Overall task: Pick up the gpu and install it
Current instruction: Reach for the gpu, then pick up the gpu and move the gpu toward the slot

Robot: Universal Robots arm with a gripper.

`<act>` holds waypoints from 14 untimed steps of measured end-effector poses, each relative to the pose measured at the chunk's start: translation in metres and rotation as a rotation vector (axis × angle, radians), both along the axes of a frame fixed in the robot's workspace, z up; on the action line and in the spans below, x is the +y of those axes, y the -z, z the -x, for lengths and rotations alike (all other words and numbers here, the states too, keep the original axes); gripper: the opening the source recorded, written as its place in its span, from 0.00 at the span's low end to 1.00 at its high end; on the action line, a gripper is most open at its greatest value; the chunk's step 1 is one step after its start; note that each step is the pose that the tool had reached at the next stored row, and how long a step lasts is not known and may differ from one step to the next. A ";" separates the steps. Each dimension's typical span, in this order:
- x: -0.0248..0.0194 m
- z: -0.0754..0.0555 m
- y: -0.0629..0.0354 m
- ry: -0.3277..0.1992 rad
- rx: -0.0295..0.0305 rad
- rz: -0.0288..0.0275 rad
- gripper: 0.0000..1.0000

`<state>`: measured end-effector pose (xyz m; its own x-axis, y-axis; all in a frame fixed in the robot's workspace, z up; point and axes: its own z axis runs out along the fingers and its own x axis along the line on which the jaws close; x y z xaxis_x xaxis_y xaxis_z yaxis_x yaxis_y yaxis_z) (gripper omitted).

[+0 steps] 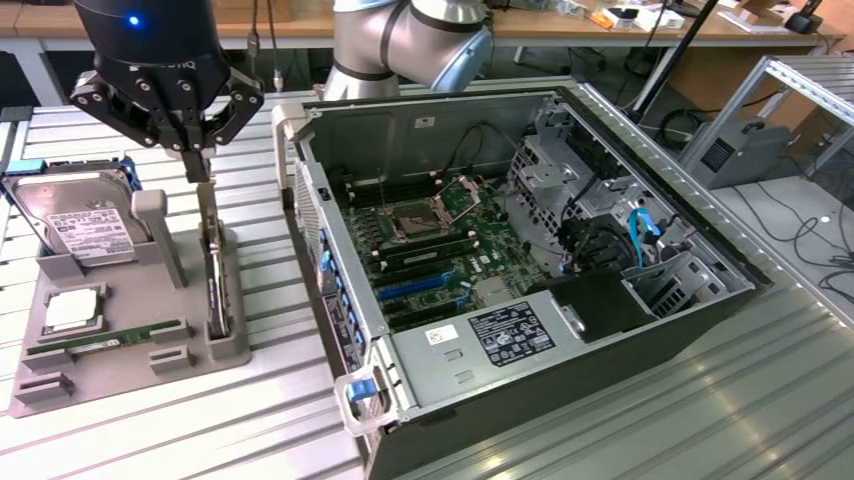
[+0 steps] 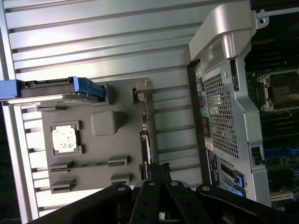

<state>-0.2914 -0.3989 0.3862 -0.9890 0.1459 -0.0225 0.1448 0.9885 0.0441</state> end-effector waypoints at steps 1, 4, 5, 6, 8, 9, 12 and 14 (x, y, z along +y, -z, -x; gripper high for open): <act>0.0000 -0.001 0.0000 -0.001 0.0000 0.0000 0.11; 0.0000 -0.001 0.0000 -0.002 0.0001 0.0000 0.11; 0.0000 -0.001 0.0000 -0.002 0.0000 0.0000 0.11; 0.0000 -0.001 0.0000 -0.002 0.0001 0.0000 0.11; 0.0000 -0.001 0.0000 -0.002 0.0001 0.0000 0.11; 0.0000 -0.001 0.0000 -0.002 0.0001 0.0000 0.11; 0.0000 -0.001 0.0000 -0.002 0.0000 0.0000 0.11; 0.0000 -0.001 0.0001 -0.002 0.0000 0.0000 0.11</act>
